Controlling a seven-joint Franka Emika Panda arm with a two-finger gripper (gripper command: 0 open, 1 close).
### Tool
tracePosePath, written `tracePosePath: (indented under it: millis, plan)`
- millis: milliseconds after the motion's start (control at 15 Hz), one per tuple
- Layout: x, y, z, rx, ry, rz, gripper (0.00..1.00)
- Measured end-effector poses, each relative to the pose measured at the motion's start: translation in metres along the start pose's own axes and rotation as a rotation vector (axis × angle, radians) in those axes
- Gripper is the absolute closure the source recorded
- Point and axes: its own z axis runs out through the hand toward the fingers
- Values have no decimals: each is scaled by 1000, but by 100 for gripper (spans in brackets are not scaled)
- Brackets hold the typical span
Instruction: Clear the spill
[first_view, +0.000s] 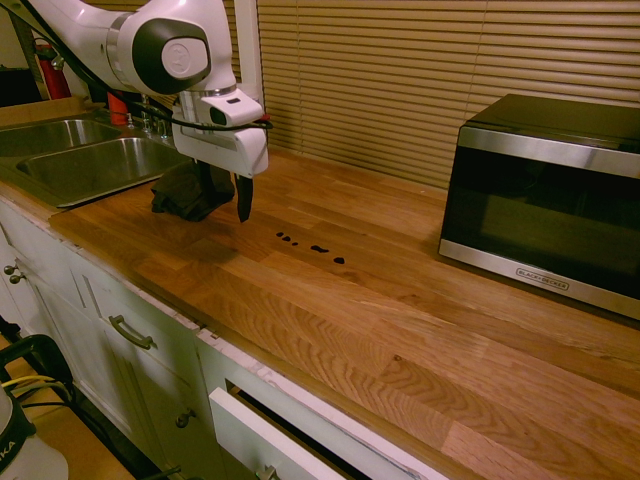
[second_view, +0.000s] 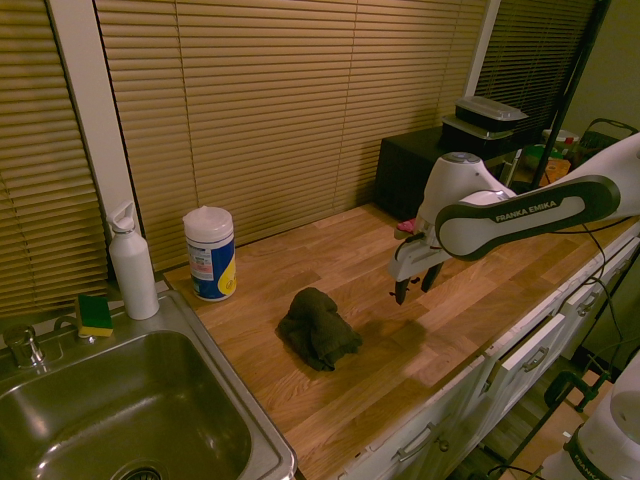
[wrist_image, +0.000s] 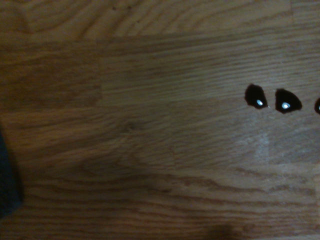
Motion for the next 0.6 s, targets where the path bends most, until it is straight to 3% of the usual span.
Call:
tracePosePath:
  millis: [333,600]
  plan:
    - [-38,-60,-41,79,39,-5,0]
    - [-62,-109,-35,124,39,39,0]
